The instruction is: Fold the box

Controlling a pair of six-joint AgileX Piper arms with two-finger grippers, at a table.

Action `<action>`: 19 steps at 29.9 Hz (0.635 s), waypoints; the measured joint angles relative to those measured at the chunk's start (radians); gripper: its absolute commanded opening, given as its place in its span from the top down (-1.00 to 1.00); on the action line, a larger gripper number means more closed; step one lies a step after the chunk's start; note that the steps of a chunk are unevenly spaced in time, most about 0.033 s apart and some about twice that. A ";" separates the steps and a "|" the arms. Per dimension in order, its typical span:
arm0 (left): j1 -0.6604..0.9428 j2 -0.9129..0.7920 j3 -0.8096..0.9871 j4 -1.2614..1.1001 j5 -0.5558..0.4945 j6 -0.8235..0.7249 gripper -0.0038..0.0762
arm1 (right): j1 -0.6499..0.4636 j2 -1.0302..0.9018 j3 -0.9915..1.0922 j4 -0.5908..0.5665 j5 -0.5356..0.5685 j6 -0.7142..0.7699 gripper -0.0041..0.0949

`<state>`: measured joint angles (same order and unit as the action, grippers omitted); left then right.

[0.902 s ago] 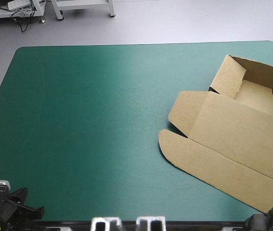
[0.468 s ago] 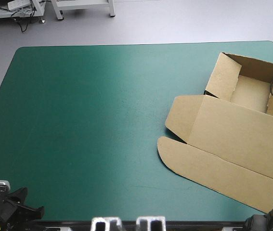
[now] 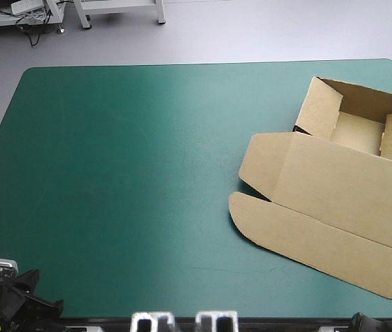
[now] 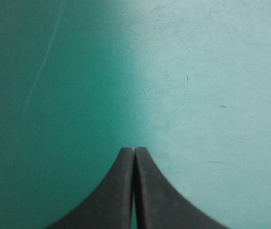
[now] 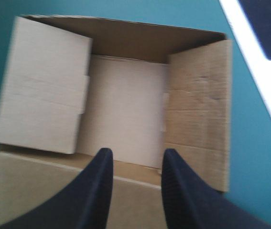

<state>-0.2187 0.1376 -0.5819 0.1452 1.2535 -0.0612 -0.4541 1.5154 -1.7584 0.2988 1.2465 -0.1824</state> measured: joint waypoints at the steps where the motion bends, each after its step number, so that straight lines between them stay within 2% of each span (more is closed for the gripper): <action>1: 0.000 0.000 0.000 0.000 0.000 0.004 0.93 | 0.004 -0.045 0.035 0.046 0.000 -0.007 0.88; 2: 0.000 0.000 0.000 0.000 0.000 0.009 0.93 | 0.011 -0.085 0.069 0.074 0.000 -0.017 0.95; 3: 0.000 0.000 0.000 -0.001 0.000 0.015 0.93 | 0.023 -0.138 0.118 0.081 0.000 -0.032 0.93; 9: 0.000 0.000 0.000 -0.005 -0.020 0.028 0.93 | 0.088 -0.493 0.507 0.036 -0.003 -0.088 0.94; 15: 0.000 0.000 0.000 -0.116 -0.074 0.070 0.93 | 0.110 -0.856 0.875 0.025 -0.111 -0.111 0.94; 19: -0.021 0.000 0.000 -0.187 -0.091 0.122 0.93 | 0.164 -1.016 1.059 0.022 -0.141 -0.119 0.94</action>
<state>-0.2396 0.1376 -0.5819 -0.0414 1.1628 0.0605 -0.2902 0.4993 -0.6996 0.3211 1.1050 -0.3009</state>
